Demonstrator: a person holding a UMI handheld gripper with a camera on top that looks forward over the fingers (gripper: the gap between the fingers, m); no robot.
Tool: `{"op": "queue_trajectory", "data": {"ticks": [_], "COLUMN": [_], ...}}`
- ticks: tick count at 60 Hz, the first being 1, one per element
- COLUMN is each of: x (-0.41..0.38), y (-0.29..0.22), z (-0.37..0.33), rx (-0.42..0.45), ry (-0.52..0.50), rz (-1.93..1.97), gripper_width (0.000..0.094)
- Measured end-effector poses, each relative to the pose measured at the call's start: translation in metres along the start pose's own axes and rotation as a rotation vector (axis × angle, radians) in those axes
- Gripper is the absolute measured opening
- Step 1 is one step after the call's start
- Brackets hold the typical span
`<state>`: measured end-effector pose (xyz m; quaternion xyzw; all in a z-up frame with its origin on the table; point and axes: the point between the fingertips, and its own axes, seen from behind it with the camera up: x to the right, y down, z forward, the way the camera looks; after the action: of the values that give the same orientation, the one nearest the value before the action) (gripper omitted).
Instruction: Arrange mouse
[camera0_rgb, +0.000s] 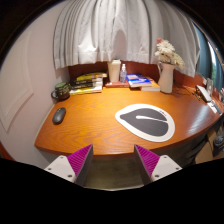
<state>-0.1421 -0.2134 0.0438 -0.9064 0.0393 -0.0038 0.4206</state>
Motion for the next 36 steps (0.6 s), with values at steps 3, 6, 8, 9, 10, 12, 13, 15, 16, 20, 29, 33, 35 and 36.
{"op": "queue_trajectory", "data": {"ticks": [3, 6, 8, 9, 10, 12, 13, 15, 16, 20, 29, 33, 35, 36], "x": [-0.029, -0.058, -0.078, -0.088, -0.097, -0.114, -0.123, -0.141, -0.149, -0.177, -0.222, -0.233, -0.238, -0.24], "y": [0.009, 0.013, 0.014, 0.014, 0.014, 0.014, 0.013, 0.01, 0.009, 0.003, -0.016, -0.026, -0.035, -0.037], "z": [0.009, 0.017, 0.024, 0.027, 0.03, 0.037, 0.041, 0.048, 0.052, 0.068, 0.108, 0.124, 0.134, 0.138], "rx": [-0.02, -0.033, -0.041, -0.043, -0.046, -0.052, -0.055, -0.056, -0.057, -0.061, -0.065, -0.056, -0.052, -0.054], "ry": [-0.033, -0.064, -0.086, -0.098, -0.108, -0.124, -0.133, -0.15, -0.158, -0.181, -0.192, -0.191, -0.176, -0.175], "rz": [-0.016, -0.032, -0.041, -0.044, -0.046, -0.052, -0.055, -0.062, -0.065, -0.075, -0.092, -0.091, -0.09, -0.091], "gripper_width": [0.0816, 0.0817, 0.0817, 0.0817, 0.0816, 0.0819, 0.082, 0.082, 0.0822, 0.0824, 0.0825, 0.0826, 0.0819, 0.0815]}}
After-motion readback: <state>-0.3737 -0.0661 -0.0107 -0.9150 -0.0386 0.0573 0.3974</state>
